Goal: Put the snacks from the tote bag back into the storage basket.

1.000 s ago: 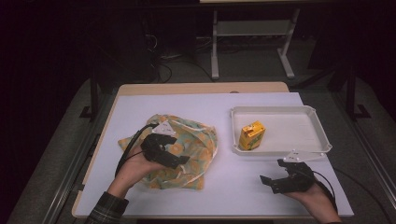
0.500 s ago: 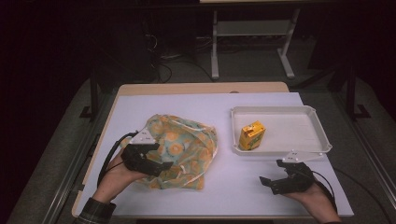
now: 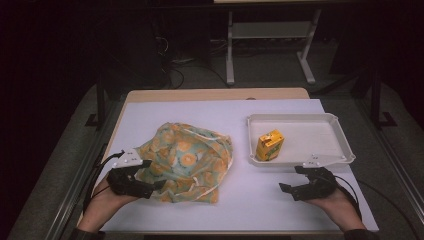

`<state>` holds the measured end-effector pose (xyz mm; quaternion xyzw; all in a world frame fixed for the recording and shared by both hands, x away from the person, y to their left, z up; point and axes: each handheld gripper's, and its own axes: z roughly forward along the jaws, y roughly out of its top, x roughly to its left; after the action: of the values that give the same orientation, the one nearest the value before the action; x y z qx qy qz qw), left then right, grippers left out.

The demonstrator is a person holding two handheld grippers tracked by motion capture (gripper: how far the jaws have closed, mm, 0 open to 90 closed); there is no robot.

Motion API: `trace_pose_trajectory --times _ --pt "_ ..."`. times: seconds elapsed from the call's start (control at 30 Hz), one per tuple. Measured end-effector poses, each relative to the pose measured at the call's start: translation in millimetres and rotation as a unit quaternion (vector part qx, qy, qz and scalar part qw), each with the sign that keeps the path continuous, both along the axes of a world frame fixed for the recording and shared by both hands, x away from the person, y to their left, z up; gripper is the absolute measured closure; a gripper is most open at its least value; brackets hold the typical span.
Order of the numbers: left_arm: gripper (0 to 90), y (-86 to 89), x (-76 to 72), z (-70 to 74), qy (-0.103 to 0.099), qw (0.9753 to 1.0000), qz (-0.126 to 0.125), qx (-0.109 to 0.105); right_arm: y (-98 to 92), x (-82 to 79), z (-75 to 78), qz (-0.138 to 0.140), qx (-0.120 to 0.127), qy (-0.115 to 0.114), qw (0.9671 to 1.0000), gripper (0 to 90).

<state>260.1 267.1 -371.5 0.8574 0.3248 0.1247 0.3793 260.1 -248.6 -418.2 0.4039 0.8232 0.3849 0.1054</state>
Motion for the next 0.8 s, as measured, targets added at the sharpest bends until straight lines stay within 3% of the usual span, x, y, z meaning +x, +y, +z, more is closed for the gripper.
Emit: trace_pose_trajectory --times 0.17,0.3,0.43,0.67,0.8 --pt "15.0 14.8 -8.7 -6.9 0.005 0.9999 0.015 0.003 -8.1 8.8 3.0 -0.004 0.005 0.003 1.0000 24.6" --pt "15.1 25.1 -13.8 -9.7 0.002 0.9993 0.037 0.012 -13.9 16.3 7.5 0.001 0.010 0.004 0.9999 39.1" --pt "14.3 31.1 -17.7 -12.1 0.004 0.9990 0.043 0.006 -18.5 23.1 11.1 0.003 0.010 0.006 0.9999 52.6" --pt "12.8 37.8 -23.7 -18.3 0.014 0.9977 0.061 0.027 -25.9 39.3 17.5 0.004 0.004 0.004 1.0000 76.0" --pt "12.8 39.2 -25.2 -20.9 0.011 0.9971 0.070 0.027 -28.5 48.9 20.6 0.008 0.001 0.007 0.9999 87.3"
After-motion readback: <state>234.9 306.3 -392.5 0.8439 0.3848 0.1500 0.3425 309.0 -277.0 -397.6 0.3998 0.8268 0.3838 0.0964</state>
